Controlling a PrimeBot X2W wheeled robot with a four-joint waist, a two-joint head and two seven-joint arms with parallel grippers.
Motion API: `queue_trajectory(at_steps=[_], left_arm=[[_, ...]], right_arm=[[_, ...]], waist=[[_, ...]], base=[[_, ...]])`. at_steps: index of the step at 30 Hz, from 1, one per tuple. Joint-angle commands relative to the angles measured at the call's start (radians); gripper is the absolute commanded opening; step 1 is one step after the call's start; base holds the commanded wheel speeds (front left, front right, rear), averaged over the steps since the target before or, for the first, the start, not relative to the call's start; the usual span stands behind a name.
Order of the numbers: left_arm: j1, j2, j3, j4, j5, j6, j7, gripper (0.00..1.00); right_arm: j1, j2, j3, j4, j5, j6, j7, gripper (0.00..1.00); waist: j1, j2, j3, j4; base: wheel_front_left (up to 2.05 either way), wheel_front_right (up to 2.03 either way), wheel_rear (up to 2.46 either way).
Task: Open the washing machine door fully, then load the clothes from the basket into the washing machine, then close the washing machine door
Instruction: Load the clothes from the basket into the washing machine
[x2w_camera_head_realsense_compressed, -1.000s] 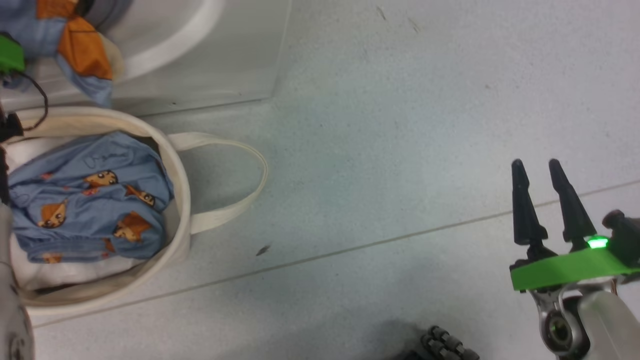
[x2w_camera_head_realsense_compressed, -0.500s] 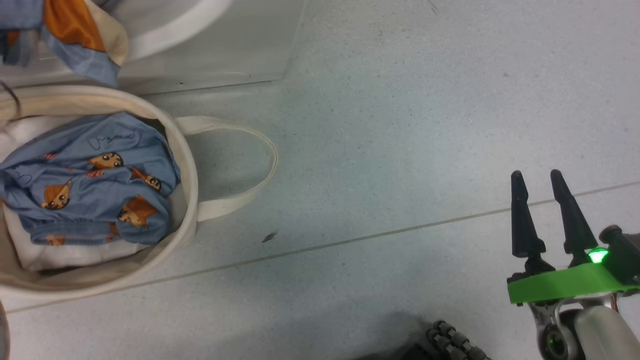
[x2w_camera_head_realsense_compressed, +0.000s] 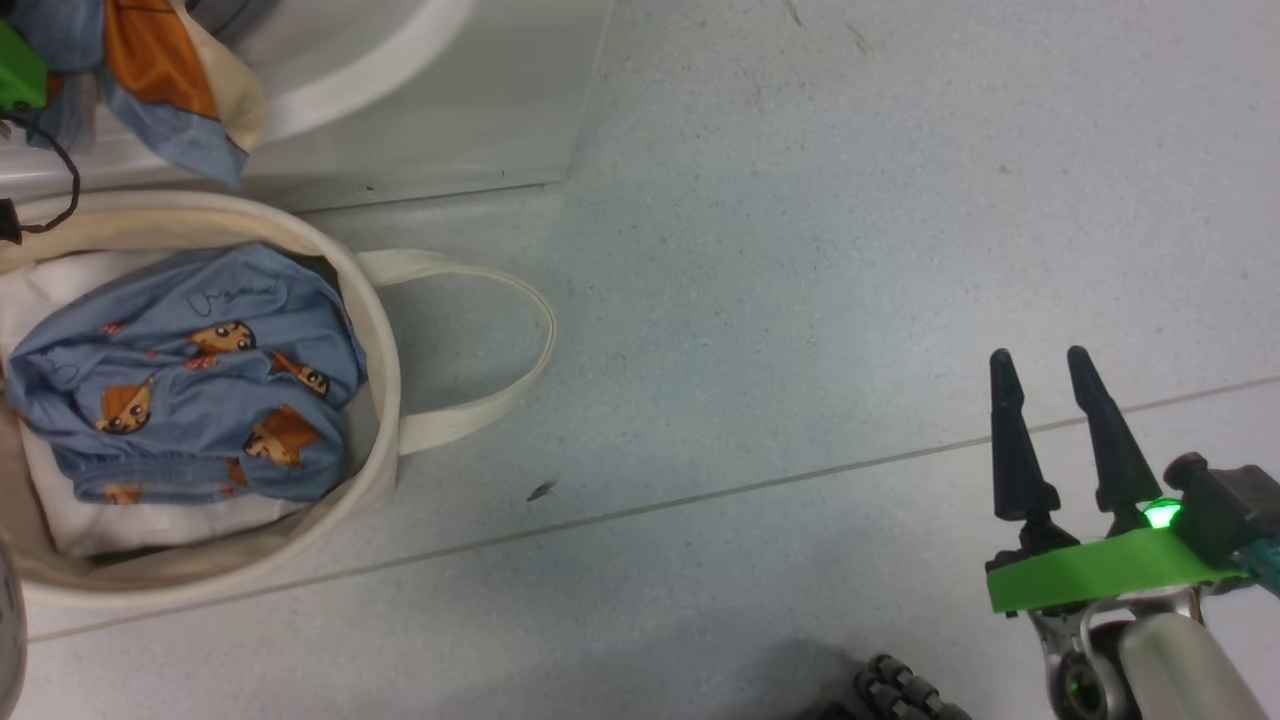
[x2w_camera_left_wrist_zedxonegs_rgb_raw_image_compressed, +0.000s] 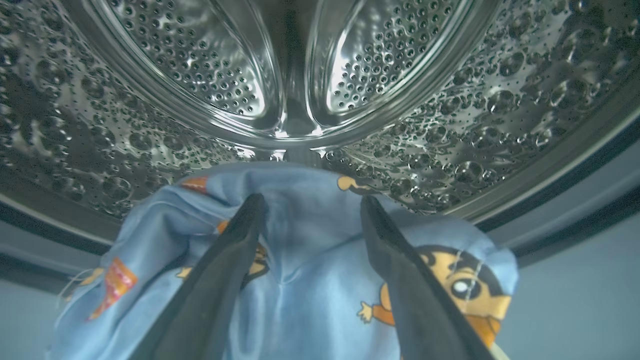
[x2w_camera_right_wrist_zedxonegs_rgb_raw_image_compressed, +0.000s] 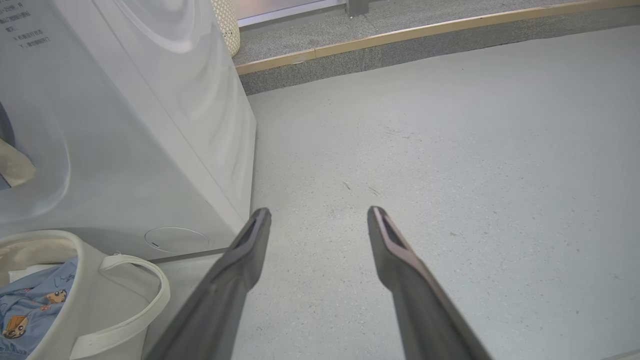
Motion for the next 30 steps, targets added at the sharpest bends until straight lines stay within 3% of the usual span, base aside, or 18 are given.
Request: queue_trajectory(at_steps=[1,7,18,30], left_arm=[[-0.005,0.04,0.005,-0.025,-0.006,0.0,-0.016,1.0],[0.043,0.012,-0.001,-0.047,-0.031,-0.005,-0.041,1.0],[0.327,-0.072,-0.012,-0.355,-0.11,-0.007,-0.043,1.0],[0.581,-0.084,-0.095,-0.569,-0.209,-0.007,-0.043,1.0]], right_arm=[[0.003,-0.005,0.025,-0.018,0.002,0.001,-0.012,1.0],[-0.031,0.0,0.057,0.008,0.012,0.001,-0.012,1.0],[-0.1,-0.021,0.127,0.053,0.03,0.001,-0.012,1.0],[-0.145,-0.086,0.177,0.066,0.049,0.001,-0.012,1.0]], waist=[[0.0,0.0,-0.011,0.004],[0.0,0.0,-0.04,0.03],[0.0,0.0,-0.155,0.116],[0.0,0.0,-0.27,0.206]], base=[[0.0,0.0,0.0],[0.0,0.0,0.0],[0.0,0.0,0.0],[0.0,0.0,0.0]])
